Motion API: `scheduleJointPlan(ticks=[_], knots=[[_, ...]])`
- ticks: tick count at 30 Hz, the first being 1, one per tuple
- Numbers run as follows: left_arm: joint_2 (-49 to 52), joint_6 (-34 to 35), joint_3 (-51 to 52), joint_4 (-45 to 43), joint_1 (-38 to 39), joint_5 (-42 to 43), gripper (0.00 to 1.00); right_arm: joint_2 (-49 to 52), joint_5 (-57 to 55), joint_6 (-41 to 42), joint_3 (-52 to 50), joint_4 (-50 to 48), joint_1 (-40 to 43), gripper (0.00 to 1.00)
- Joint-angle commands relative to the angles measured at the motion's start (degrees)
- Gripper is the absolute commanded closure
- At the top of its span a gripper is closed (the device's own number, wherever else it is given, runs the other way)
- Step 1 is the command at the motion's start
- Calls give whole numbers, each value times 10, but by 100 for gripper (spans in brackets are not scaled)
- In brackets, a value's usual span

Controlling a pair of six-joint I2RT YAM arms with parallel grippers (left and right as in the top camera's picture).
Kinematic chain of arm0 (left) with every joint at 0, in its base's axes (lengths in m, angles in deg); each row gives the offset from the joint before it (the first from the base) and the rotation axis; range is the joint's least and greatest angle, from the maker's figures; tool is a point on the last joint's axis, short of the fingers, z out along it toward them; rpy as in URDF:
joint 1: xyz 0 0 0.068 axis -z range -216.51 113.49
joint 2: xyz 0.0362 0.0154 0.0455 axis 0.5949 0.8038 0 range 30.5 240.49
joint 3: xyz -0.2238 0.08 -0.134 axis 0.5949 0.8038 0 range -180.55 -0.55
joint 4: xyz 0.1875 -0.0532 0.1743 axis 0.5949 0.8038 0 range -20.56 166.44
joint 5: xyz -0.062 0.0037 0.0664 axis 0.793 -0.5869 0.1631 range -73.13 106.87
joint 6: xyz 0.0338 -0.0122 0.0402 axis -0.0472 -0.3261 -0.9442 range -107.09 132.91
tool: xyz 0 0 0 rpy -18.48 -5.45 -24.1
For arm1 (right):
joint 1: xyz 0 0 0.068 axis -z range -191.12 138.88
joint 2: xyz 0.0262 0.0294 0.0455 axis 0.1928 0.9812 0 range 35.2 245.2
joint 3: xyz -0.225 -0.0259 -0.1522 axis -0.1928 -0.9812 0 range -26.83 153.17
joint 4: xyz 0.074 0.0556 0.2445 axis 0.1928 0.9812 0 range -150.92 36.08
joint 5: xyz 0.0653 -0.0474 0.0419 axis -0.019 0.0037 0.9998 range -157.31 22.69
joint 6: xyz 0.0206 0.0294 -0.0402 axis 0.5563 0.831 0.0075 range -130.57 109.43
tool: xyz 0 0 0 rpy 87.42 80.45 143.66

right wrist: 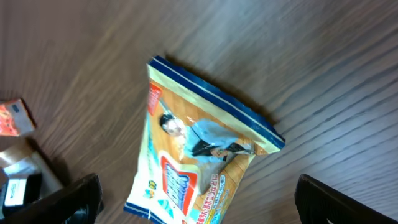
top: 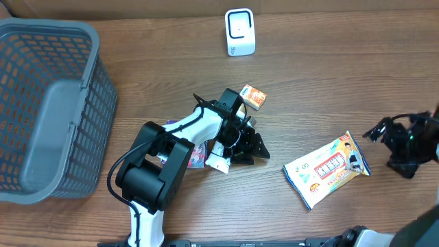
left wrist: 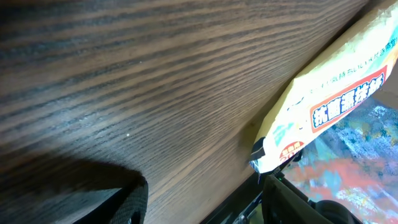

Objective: Scan the item barcode

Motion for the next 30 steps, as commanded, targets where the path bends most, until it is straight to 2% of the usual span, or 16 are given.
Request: scheduleJointPlan(ticks=[1,6,13,14,15,16,18,20,22,26,28,29,30], knots=[[52,10,41,15,0,-95,46,60,78,-24,-48,-18,7,0],[52,10,41,17,0,-95,45,144,156,-6,-91,-78,6,0],[52,10,41,17,0,-95,45,194,156,-7,-124,-151,5,2],[52,10,41,17,0,-94,45,194,156,-10,-128,-163,5,10],[52,10,41,17,0,-94,45,194,156,-11,-130,-172,5,24],[52,10,41,17,0,-94,45,194,154,-13,-133,-181,5,45],[52,10,41,17,0,-94,45,194,141,-15,-133,-190,5,71],[52,10,41,17,0,-94,45,194,124,-15,-133,-195,5,81],[52,10,41,17,0,-94,45,194,118,-14,-133,-199,5,96],[52,10,41,17,1,-94,47,194,123,-15,-133,-202,5,96],[52,10,41,16,1,-94,51,194,147,-28,-132,-190,5,96],[52,10,41,14,1,-90,51,194,156,-28,-131,-180,5,93],[52,10,41,13,1,-90,51,194,161,-28,-130,-170,5,77]])
